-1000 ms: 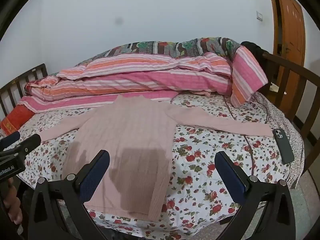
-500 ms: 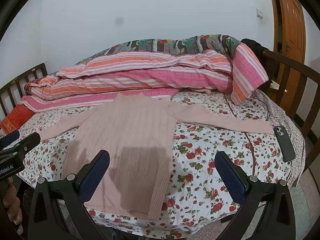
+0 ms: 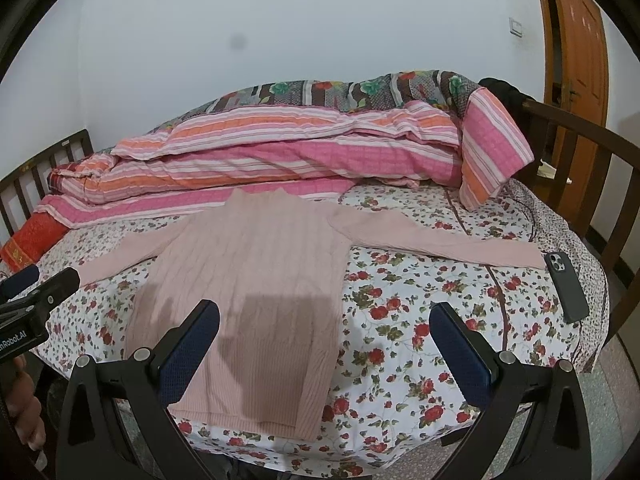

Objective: Fold small clothes

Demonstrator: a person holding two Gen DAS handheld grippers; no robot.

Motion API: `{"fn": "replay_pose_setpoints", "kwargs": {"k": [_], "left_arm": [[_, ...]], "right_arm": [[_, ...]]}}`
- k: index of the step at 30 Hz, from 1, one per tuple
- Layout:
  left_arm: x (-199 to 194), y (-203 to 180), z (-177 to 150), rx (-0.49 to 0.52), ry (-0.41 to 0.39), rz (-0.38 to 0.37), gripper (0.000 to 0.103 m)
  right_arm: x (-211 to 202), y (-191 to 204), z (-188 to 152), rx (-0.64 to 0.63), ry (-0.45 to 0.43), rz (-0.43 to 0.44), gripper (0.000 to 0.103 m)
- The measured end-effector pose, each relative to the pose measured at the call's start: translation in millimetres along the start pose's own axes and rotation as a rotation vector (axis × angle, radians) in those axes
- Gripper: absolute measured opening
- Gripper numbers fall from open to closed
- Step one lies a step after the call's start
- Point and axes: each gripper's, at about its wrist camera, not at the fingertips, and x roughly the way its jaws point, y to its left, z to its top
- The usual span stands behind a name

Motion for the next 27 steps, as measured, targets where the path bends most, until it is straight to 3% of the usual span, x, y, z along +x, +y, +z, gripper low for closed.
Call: {"fn": "replay_pose_setpoints", "kwargs": {"k": [27], "left_arm": [[-1.3, 2.5, 2.0, -0.008, -0.002, -0.002, 0.103]], "right_arm": [[-3.6, 1.2, 3.5, 0.002, -0.005, 0.001, 0.103]]}}
